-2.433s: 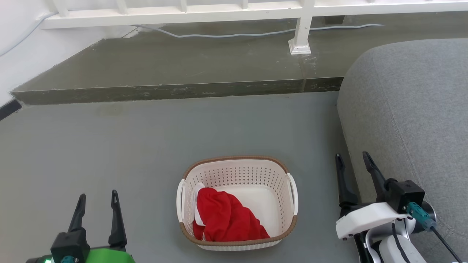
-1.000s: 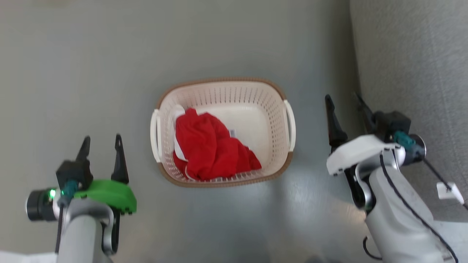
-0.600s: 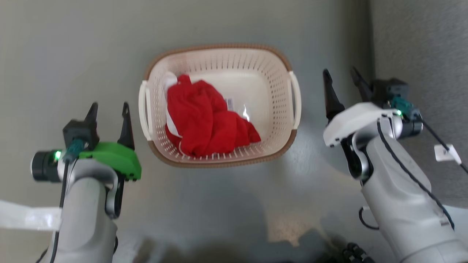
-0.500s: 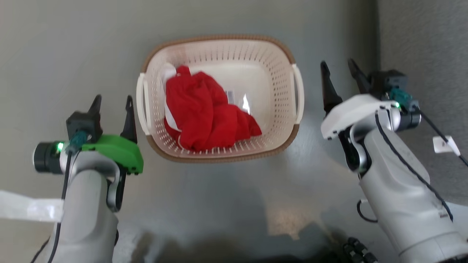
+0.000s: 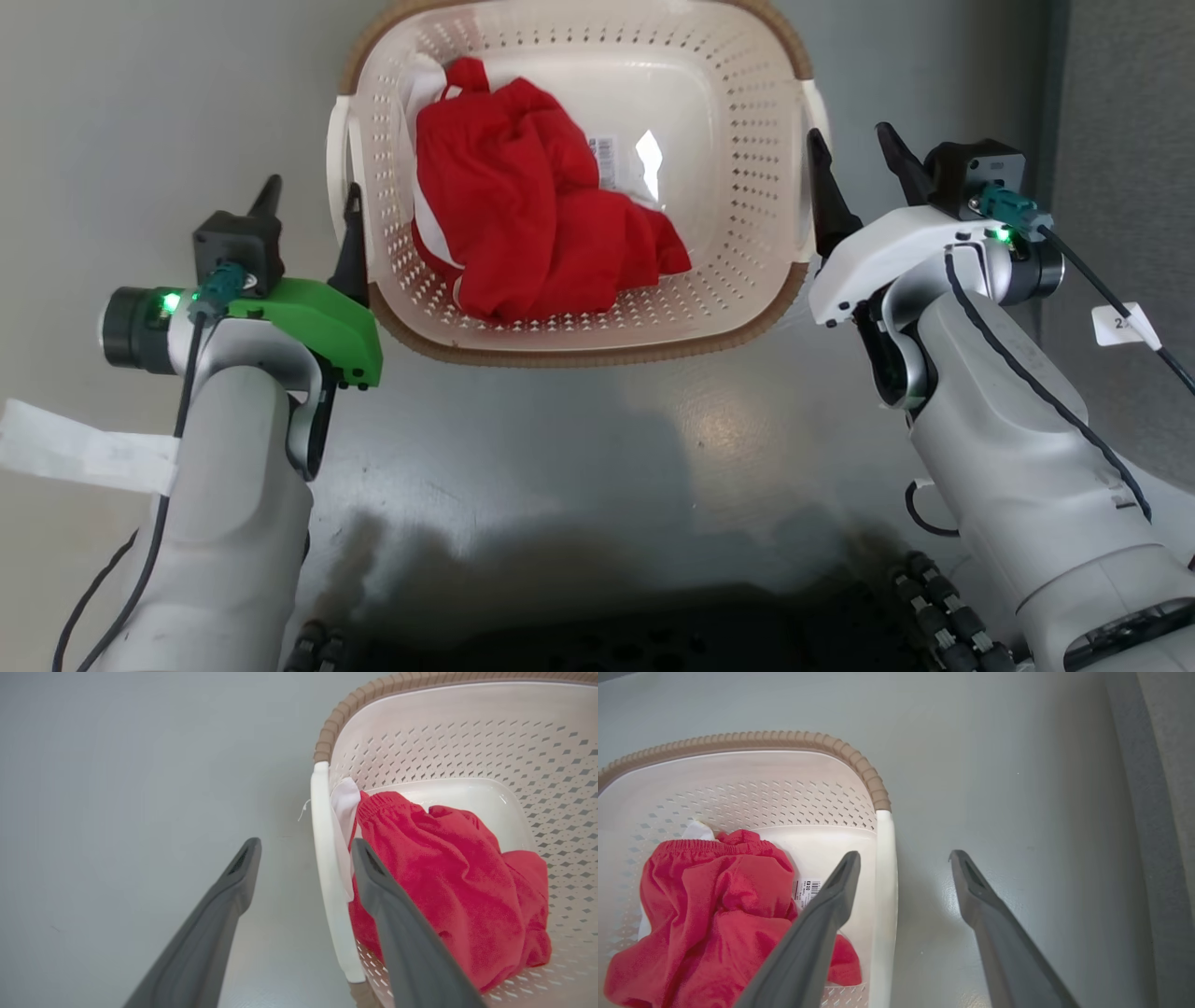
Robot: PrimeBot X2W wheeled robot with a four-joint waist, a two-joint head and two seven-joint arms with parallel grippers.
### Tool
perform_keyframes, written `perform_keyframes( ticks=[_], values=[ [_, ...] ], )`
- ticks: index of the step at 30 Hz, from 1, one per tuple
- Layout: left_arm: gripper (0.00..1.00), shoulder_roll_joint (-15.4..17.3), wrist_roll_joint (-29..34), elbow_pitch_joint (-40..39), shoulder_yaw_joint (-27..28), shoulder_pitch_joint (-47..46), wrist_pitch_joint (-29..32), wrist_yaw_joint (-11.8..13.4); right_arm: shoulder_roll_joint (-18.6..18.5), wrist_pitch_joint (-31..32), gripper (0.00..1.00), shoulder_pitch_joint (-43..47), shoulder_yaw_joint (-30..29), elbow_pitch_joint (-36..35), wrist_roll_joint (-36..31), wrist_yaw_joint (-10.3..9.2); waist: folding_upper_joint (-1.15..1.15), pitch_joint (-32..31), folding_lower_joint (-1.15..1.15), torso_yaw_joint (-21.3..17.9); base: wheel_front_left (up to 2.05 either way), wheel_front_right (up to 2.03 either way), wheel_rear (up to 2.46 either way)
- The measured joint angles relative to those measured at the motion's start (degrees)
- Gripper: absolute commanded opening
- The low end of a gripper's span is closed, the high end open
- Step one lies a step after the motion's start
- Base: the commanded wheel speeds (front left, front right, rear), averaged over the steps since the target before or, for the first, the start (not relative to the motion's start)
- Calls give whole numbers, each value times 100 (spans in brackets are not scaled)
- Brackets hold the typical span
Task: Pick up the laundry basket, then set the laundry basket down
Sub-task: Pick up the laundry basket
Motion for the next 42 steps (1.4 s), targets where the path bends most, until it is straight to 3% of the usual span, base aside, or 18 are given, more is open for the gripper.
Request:
perform_keyframes(
  ticks=[28,29,31,32,33,35,36,37,42],
  values=[
    [100,-97,-209,1273,-382,-852,-209,-111,-11,-127,100,-706,654,725,465,-88,0,516,-1,170,0,0,0],
    [100,-97,-209,1315,-400,-869,-210,-111,-11,-127,99,-716,676,735,489,-88,0,522,0,172,0,0,0],
    [100,-97,-238,1402,-441,-910,-210,-112,-11,-140,85,-725,713,771,539,-88,0,535,-1,175,0,0,0],
    [82,-96,-258,1422,-468,-928,-210,-112,-11,-144,69,-728,735,799,573,-89,0,540,0,175,0,0,0],
    [51,-96,-277,1441,-504,-944,-211,-112,-13,-145,49,-732,757,824,606,-89,0,545,0,176,0,0,0],
    [23,-99,-398,1490,-568,-976,-215,-141,-12,-145,27,-756,812,882,644,-93,0,553,0,176,0,0,0],
    [0,-105,-424,1516,-589,-995,-218,-154,-13,-145,7,-772,834,913,651,-94,0,555,0,176,0,0,0],
    [0,-109,-441,1541,-609,-1020,-218,-157,-13,-146,0,-789,855,934,658,-93,0,555,0,176,0,0,0],
    [0,-175,-556,1700,-716,-1055,-266,-178,43,-160,0,-844,961,1056,810,-123,0,472,0,171,0,0,0]
  ],
)
